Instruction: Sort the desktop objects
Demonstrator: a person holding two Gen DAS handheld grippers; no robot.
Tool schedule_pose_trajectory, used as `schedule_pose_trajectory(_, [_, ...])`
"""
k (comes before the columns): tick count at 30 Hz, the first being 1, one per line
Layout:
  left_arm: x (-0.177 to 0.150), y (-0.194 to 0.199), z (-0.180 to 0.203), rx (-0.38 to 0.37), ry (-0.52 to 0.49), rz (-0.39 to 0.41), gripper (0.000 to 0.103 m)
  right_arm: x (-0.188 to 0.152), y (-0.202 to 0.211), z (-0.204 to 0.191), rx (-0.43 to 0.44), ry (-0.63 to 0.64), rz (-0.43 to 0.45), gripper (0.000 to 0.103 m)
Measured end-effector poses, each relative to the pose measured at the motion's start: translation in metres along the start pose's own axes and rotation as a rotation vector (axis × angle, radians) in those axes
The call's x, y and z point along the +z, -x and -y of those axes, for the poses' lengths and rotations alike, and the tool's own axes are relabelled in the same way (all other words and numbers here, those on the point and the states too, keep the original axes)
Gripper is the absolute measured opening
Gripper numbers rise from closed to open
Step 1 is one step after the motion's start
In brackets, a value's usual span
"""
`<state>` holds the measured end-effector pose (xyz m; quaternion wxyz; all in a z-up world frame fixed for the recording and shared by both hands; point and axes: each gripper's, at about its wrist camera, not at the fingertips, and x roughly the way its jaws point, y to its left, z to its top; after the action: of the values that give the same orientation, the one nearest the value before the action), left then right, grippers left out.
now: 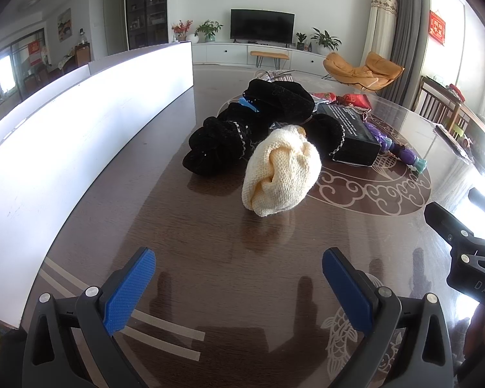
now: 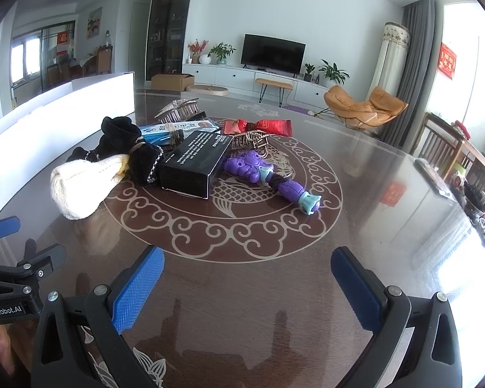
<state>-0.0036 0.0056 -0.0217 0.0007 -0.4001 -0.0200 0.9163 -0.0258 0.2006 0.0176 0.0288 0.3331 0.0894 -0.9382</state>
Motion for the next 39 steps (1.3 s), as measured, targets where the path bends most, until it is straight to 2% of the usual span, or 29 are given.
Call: schedule_pose_trajectory(39, [-0.0008, -0.0022, 0.0007, -0.019, 0.015, -0.006, 0.103, 0.0007, -0.0056, -0.0016, 0.011, 0.004, -0.027, 0.103])
